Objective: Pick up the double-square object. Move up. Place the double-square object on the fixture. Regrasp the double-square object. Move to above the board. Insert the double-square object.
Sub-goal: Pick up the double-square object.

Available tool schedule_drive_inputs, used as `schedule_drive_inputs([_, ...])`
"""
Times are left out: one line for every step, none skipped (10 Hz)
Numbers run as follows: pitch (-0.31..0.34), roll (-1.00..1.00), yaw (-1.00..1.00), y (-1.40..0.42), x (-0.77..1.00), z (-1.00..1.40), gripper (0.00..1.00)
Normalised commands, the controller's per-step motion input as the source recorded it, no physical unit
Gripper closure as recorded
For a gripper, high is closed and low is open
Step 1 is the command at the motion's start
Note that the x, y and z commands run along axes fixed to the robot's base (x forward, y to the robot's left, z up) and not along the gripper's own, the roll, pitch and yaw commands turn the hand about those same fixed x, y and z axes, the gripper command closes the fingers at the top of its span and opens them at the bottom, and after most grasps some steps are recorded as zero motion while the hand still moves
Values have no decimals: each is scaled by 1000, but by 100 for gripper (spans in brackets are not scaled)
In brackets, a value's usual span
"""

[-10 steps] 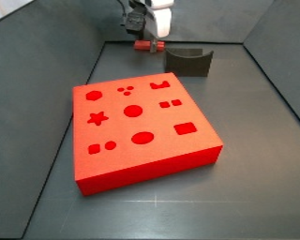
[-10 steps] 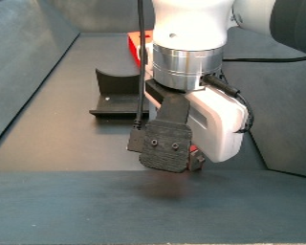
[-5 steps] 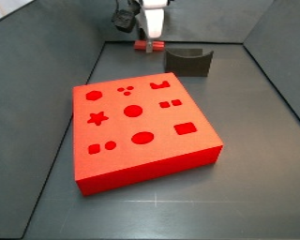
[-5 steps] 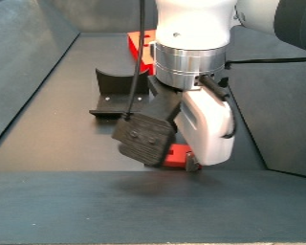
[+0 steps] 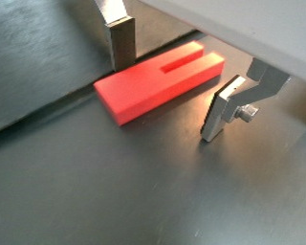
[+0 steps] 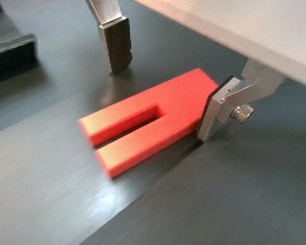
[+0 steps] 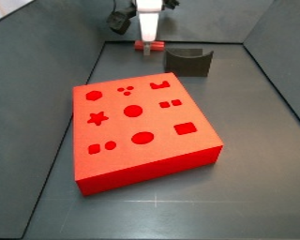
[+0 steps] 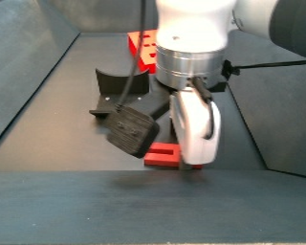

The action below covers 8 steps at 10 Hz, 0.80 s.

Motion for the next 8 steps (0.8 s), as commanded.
schedule_drive_inputs([-119,-210,157,0,-280,-611,0])
schedule_drive_inputs([-116,-247,229,0,-311,-543,0])
schedule_drive_inputs([-47,-81,0,17,-31,-3,0])
schedule_drive_inputs([0,0,0,0,0,0,0])
schedule_drive_inputs([0,0,0,0,0,0,100])
schedule_drive_inputs([0,0,0,0,0,0,100])
schedule_drive_inputs([0,0,0,0,0,0,100])
schedule_drive_inputs([0,0,0,0,0,0,100])
